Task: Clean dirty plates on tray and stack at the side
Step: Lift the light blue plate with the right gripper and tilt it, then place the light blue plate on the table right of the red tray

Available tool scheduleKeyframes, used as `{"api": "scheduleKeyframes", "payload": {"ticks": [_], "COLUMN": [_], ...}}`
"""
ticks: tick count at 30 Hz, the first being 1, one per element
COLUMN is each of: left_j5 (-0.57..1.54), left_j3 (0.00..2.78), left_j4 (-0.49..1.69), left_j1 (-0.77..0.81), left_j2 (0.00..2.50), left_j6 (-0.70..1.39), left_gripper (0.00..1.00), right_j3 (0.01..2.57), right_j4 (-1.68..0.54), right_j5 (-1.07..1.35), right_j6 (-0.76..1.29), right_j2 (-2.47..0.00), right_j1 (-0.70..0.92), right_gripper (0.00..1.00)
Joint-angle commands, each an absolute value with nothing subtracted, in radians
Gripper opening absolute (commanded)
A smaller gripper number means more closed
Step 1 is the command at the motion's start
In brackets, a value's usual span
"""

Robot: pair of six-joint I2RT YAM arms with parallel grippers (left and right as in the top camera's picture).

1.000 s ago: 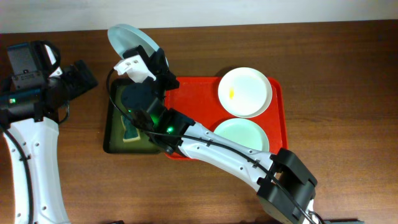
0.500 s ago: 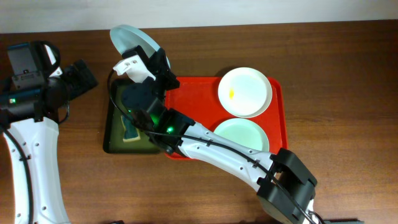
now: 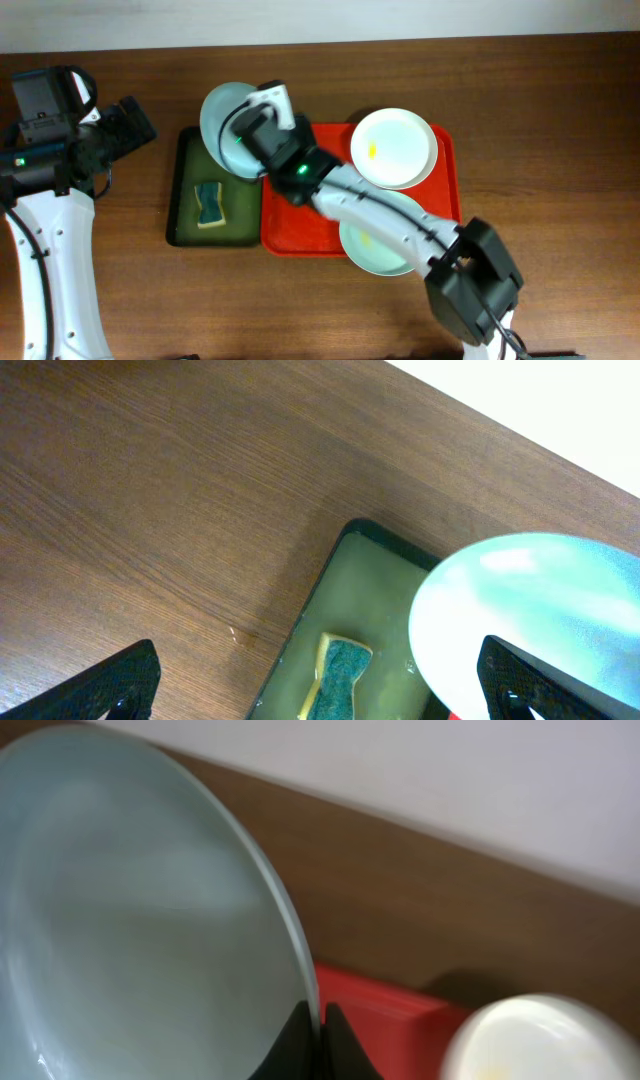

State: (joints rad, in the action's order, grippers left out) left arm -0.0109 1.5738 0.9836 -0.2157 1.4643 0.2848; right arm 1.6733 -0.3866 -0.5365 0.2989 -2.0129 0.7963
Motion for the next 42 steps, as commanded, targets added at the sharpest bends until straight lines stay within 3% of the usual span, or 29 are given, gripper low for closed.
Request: {"api": "scheduleKeyframes", "payload": {"ticks": [1, 4, 9, 17, 23, 32, 42], "left_j5": [-0.006, -0.006, -0.006, -0.006, -0.007, -0.006, -0.007], "left_j3": [1.575, 1.575, 1.575, 1.575, 1.575, 1.575, 1.575], "left_j4": [0.982, 0.982, 0.982, 0.982, 0.982, 0.982, 0.982], "left_j1": [-0.221, -0.221, -0.221, -0.221, -0.221, -0.221, -0.221], "left_j2": [1.467, 1.467, 1.467, 1.467, 1.467, 1.467, 1.467], "left_j6": [0.291, 0.291, 0.291, 0.291, 0.291, 0.291, 0.291], "left_gripper": [0.99, 0.99, 0.99, 0.99, 0.99, 0.99, 0.99], "right_j3": [1.68, 1.68, 1.654, 1.593, 1.593, 1.593, 1.517], "right_j4": [-0.44, -0.607, -0.907, -0.923, -1.007, -1.209, -1.169], "right_j5": [0.011, 0.317, 0.347, 0.343, 0.479, 0.107, -0.016], "right_j6": [0.511, 0.511, 0.509, 0.514, 0.482, 0.42, 0.419], "right_j2": [-1.959, -1.912, -1.92, -1.915, -1.914, -1.916, -1.919], "right_j1": [0.661, 0.504, 0.329, 0.26, -0.121, -0.482, -0.489], "right_gripper": [0.04, 0.04, 0.04, 0.04, 0.04, 0.04, 0.04]}}
